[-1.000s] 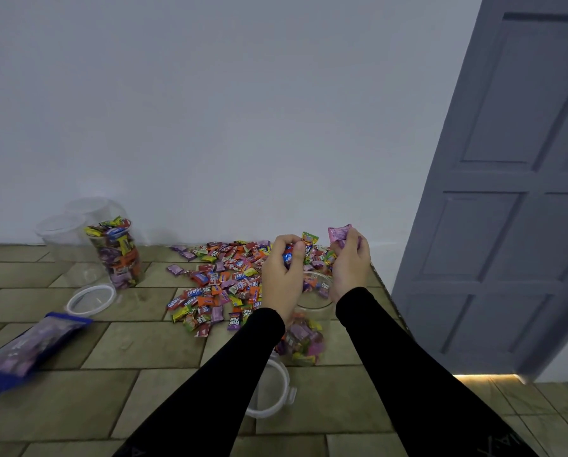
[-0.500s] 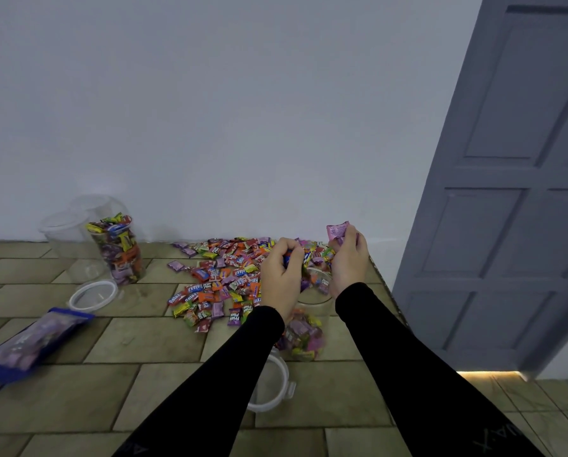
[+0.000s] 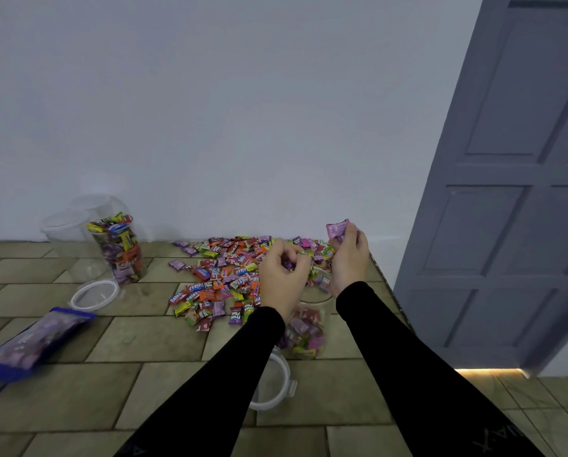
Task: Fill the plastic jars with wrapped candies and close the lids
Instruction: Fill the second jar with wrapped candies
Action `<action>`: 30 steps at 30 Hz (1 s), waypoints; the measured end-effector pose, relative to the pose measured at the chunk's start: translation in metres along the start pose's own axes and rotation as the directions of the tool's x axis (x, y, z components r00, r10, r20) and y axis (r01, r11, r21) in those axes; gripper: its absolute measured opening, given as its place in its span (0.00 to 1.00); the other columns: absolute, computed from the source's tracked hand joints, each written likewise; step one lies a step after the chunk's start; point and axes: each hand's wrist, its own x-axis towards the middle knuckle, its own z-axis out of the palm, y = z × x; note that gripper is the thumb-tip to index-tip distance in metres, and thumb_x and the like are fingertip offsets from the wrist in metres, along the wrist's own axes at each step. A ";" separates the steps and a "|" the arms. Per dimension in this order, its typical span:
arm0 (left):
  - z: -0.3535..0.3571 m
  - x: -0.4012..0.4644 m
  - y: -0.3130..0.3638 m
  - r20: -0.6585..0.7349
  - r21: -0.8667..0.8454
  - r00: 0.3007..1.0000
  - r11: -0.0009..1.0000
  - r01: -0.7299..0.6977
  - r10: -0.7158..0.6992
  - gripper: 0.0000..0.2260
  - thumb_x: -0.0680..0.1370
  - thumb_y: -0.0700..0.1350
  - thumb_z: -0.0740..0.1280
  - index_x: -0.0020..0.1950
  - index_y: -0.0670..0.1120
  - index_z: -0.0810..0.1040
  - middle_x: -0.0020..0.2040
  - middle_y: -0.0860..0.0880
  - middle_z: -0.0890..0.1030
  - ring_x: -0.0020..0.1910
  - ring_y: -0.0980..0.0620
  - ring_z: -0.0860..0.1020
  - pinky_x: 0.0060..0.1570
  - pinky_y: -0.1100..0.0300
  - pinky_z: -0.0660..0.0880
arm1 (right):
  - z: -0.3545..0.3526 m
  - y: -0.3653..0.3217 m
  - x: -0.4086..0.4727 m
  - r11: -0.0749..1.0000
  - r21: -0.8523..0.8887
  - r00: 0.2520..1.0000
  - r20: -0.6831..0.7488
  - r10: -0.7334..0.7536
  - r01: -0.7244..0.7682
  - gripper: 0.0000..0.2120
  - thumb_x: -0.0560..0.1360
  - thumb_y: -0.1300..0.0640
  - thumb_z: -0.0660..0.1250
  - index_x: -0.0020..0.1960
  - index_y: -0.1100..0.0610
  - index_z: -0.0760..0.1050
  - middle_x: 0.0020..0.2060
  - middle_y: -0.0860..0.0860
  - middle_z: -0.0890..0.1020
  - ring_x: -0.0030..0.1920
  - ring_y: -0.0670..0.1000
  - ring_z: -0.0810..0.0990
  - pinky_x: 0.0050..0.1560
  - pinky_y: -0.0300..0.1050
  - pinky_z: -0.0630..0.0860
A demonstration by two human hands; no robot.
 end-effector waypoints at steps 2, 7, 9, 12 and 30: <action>0.000 0.000 -0.002 0.005 -0.002 0.999 0.999 -0.032 0.032 0.10 0.72 0.33 0.63 0.41 0.48 0.69 0.39 0.49 0.75 0.38 0.53 0.72 0.39 0.62 0.71 | 0.000 0.000 0.000 1.000 -0.008 1.000 0.001 -0.005 0.005 0.09 0.82 0.51 0.54 0.49 0.52 0.71 0.52 0.51 0.79 0.35 0.32 0.80 0.35 0.38 0.67; -0.003 0.002 -0.007 0.049 0.043 0.997 0.998 -0.056 0.054 0.11 0.73 0.38 0.60 0.39 0.52 0.78 0.41 0.52 0.78 0.43 0.52 0.76 0.44 0.60 0.72 | 0.000 0.000 0.000 1.000 -0.004 1.000 0.012 -0.011 0.011 0.09 0.82 0.51 0.55 0.46 0.50 0.71 0.52 0.52 0.79 0.35 0.33 0.80 0.36 0.40 0.67; -0.003 0.002 -0.007 0.060 0.025 0.997 0.999 -0.048 0.046 0.11 0.74 0.39 0.59 0.40 0.51 0.79 0.41 0.52 0.78 0.43 0.53 0.75 0.44 0.61 0.71 | 0.000 -0.001 -0.002 1.000 0.011 1.000 0.017 0.007 -0.007 0.09 0.82 0.51 0.55 0.49 0.52 0.72 0.53 0.52 0.78 0.39 0.35 0.81 0.37 0.39 0.69; -0.002 0.001 -0.005 0.081 -0.058 0.996 0.998 -0.029 0.033 0.09 0.74 0.38 0.59 0.45 0.49 0.77 0.38 0.53 0.73 0.35 0.57 0.69 0.36 0.66 0.66 | 0.001 -0.002 -0.002 0.999 0.033 1.000 0.021 0.020 -0.021 0.09 0.82 0.52 0.56 0.51 0.54 0.71 0.53 0.53 0.78 0.50 0.43 0.81 0.37 0.38 0.69; -0.009 -0.008 -0.045 0.263 -0.181 0.848 0.840 0.511 -0.460 0.37 0.72 0.71 0.51 0.55 0.42 0.82 0.48 0.42 0.84 0.45 0.45 0.79 0.57 0.45 0.73 | 0.002 -0.001 -0.002 0.999 -0.002 0.998 0.047 -0.033 0.033 0.09 0.83 0.53 0.54 0.54 0.56 0.71 0.47 0.48 0.79 0.44 0.42 0.80 0.31 0.25 0.70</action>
